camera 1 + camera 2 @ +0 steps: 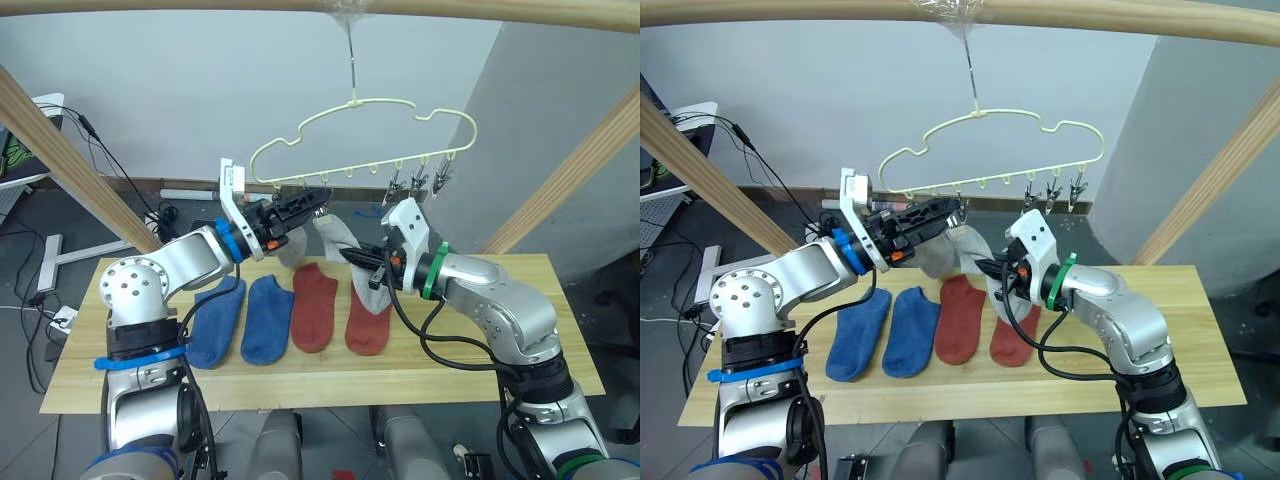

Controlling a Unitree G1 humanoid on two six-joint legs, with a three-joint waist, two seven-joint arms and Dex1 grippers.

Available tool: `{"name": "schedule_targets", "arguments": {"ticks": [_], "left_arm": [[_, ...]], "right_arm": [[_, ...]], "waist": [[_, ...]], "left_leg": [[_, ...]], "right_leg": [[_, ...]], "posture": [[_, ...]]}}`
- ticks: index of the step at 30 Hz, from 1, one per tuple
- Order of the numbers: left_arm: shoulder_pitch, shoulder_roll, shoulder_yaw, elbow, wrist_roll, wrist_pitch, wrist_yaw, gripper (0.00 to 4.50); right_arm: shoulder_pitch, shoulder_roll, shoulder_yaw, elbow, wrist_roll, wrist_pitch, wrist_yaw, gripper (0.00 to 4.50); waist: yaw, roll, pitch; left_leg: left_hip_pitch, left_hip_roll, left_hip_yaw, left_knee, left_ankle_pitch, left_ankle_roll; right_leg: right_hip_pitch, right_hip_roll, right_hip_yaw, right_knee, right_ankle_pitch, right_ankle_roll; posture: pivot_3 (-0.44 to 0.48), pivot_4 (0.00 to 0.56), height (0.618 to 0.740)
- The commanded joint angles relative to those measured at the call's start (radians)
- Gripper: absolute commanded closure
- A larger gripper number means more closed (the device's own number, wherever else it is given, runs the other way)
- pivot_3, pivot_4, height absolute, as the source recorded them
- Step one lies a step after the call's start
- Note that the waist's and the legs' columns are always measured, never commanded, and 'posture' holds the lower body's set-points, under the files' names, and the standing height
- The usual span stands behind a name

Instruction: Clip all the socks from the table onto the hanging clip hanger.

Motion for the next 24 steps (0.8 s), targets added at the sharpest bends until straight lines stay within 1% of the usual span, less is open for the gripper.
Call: {"name": "schedule_targets", "arguments": {"ticks": [1,5,7,9,10,11,13,14,15,16,17,21,22,24], "left_arm": [[0.08,0.082,0.053,-0.131,-0.17,0.012,0.087,0.02],[0.204,0.189,0.043,-0.245,-0.344,-0.029,0.19,0.02],[0.252,0.236,0.04,-0.291,-0.384,-0.061,0.22,0.02],[0.268,0.259,0.022,-0.315,-0.386,-0.096,0.245,0.02],[0.285,0.274,0.021,-0.343,-0.354,-0.106,0.244,0.01],[0.298,0.288,0.015,-0.381,-0.282,-0.116,0.223,0.0],[0.315,0.307,0.0,-0.424,-0.197,-0.138,0.19,0.0],[0.322,0.324,-0.022,-0.451,-0.118,-0.154,0.145,0.0],[0.331,0.342,-0.05,-0.469,-0.032,-0.176,0.088,0.0],[0.338,0.354,-0.07,-0.482,0.035,-0.195,0.042,0.0],[0.342,0.361,-0.087,-0.49,0.092,-0.218,0.003,0.0],[0.347,0.342,-0.14,-0.513,0.253,-0.308,-0.091,0.0],[0.347,0.339,-0.151,-0.513,0.285,-0.324,-0.11,0.0],[0.348,0.33,-0.186,-0.514,0.347,-0.347,-0.145,0.0]], "right_arm": [[-0.024,0.036,0.016,0.076,-0.025,-0.079,-0.003,4.5],[-0.042,0.08,0.011,0.17,-0.037,-0.128,0.002,4.5],[-0.046,0.096,0.012,0.205,-0.041,-0.146,0.006,4.5],[-0.049,0.102,0.009,0.236,-0.039,-0.159,0.017,4.5],[-0.05,0.117,0.012,0.264,-0.033,-0.161,0.026,4.22],[-0.053,0.133,0.016,0.299,-0.031,-0.167,0.028,3.89],[-0.058,0.15,0.018,0.34,-0.033,-0.178,0.033,3.3],[-0.056,0.149,0.022,0.351,-0.041,-0.188,0.039,2.94],[-0.045,0.127,0.043,0.359,-0.072,-0.218,0.054,2.54],[-0.037,0.11,0.059,0.364,-0.094,-0.241,0.064,2.23],[-0.027,0.099,0.064,0.364,-0.104,-0.252,0.069,1.8],[0.032,0.052,0.048,0.307,-0.114,-0.251,0.07,0.4],[0.038,0.046,0.046,0.302,-0.117,-0.251,0.069,0.03],[0.065,0.017,0.043,0.269,-0.137,-0.269,0.059,0.03]], "waist": [[0.0,0.0,0.0],[0.011,0.0,0.0],[0.017,0.0,0.0],[0.031,0.0,0.0],[0.039,0.0,0.0],[0.043,-0.001,0.0],[0.048,-0.001,0.0],[0.052,-0.001,0.0],[0.055,-0.001,0.0],[0.058,0.0,-0.001],[0.062,0.0,-0.001],[0.07,-0.001,-0.001],[0.07,-0.001,-0.001],[0.068,-0.001,-0.001]], "left_leg": [[0.0,0.0,0.0,0.0,0.0,0.0],[0.0,0.0,0.0,0.0,0.0,0.0],[0.0,0.0,0.0,0.0,0.0,0.0],[0.0,0.0,0.0,0.0,0.0,0.0],[0.0,0.0,0.0,0.0,0.0,0.0],[0.0,0.0,0.0,0.0,0.0,0.0],[0.0,0.0,0.0,0.0,0.0,0.0],[0.0,0.0,0.0,0.0,0.0,0.0],[0.0,0.0,0.0,0.0,0.0,0.0],[0.0,0.0,0.0,0.0,0.0,0.0],[0.0,0.0,0.001,0.0,0.0,0.0],[0.0,0.0,0.001,-0.001,0.0,0.0],[-0.001,0.0,0.001,-0.001,0.0,0.0],[-0.001,0.0,0.001,-0.001,0.0,0.0]], "right_leg": [[0.0,0.0,0.0,0.0,0.0,0.0],[-0.001,0.0,0.0,0.0,0.0,0.0],[0.0,0.0,0.0,0.001,0.0,0.0],[0.0,0.0,0.0,0.001,0.0,0.0],[0.0,0.0,-0.001,0.0,0.0,0.0],[0.0,0.0,-0.001,0.0,0.0,0.0],[0.0,0.0,0.0,0.0,0.0,-0.001],[0.0,0.0,-0.001,0.0,0.0,-0.001],[0.0,0.0,-0.001,0.0,0.0,-0.001],[0.0,0.0,-0.001,0.0,0.0,-0.001],[0.0,0.0,0.0,-0.001,0.0,-0.001],[-0.001,0.0,-0.001,-0.001,0.0,-0.002],[0.0,0.0,-0.001,-0.001,0.0,-0.002],[0.0,0.0,0.0,-0.001,0.0,-0.001]], "posture": [[0.074,0.262,0.74],[0.118,0.255,0.74],[0.118,0.255,0.74],[0.167,0.245,0.74],[0.167,0.245,0.74],[0.179,0.24,0.74],[0.184,0.234,0.74],[0.184,0.234,0.74],[0.184,0.228,0.74],[0.184,0.228,0.74],[0.18,0.225,0.74],[0.166,0.218,0.74],[0.149,0.215,0.74],[0.149,0.215,0.74]]}}
